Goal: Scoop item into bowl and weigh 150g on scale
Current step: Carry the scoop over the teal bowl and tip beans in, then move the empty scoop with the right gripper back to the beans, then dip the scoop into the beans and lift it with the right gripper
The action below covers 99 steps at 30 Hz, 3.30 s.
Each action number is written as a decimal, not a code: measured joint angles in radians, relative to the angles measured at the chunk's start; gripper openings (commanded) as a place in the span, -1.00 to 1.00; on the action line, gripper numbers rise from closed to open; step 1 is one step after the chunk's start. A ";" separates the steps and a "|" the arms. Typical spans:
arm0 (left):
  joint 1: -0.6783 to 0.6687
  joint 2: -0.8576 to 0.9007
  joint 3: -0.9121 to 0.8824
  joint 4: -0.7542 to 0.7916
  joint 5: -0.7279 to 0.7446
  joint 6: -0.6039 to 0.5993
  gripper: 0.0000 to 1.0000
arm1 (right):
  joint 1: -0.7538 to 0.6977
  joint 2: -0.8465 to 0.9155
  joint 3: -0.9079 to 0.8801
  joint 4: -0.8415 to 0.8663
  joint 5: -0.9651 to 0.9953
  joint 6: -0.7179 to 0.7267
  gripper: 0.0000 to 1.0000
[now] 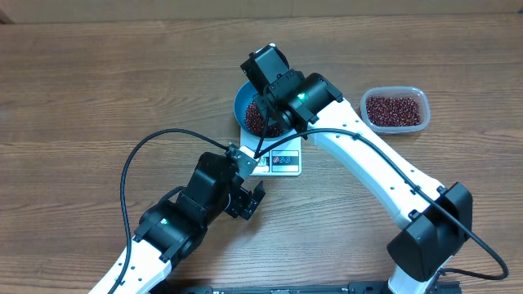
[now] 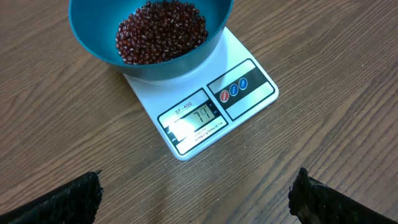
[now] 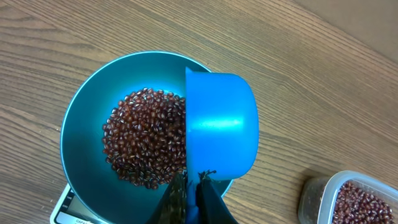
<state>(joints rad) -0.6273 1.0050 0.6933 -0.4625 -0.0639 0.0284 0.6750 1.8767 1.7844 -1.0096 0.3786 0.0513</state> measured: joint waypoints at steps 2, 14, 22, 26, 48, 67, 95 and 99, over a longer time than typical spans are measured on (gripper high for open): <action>0.000 0.000 0.000 0.000 0.000 0.000 0.99 | 0.000 0.000 0.000 0.000 0.003 0.000 -0.92; 0.000 0.000 0.000 0.000 0.000 0.000 0.99 | 0.000 0.000 0.000 0.001 0.022 0.018 -0.92; 0.000 0.000 0.000 0.000 0.000 0.000 0.99 | 0.000 -0.019 0.000 -0.002 -0.014 0.102 -0.92; 0.000 0.000 0.000 0.000 0.000 0.000 0.99 | 0.000 -0.111 0.000 -0.005 -0.034 0.130 -0.92; 0.000 0.000 0.000 0.000 0.000 0.000 0.99 | -0.262 -0.314 0.020 -0.084 0.389 0.190 -0.92; 0.000 0.000 0.000 0.000 0.000 0.000 0.99 | -0.518 -0.068 -0.084 -0.132 0.198 0.204 -0.92; 0.000 0.000 0.000 0.000 0.000 0.000 0.99 | -0.517 -0.011 -0.240 -0.016 0.134 0.203 -0.92; 0.000 0.000 0.000 0.000 0.000 0.000 0.99 | -0.517 -0.011 -0.261 0.013 0.096 0.203 -0.92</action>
<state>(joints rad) -0.6273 1.0050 0.6933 -0.4625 -0.0639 0.0284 0.1581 1.8656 1.5230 -0.9962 0.4747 0.2539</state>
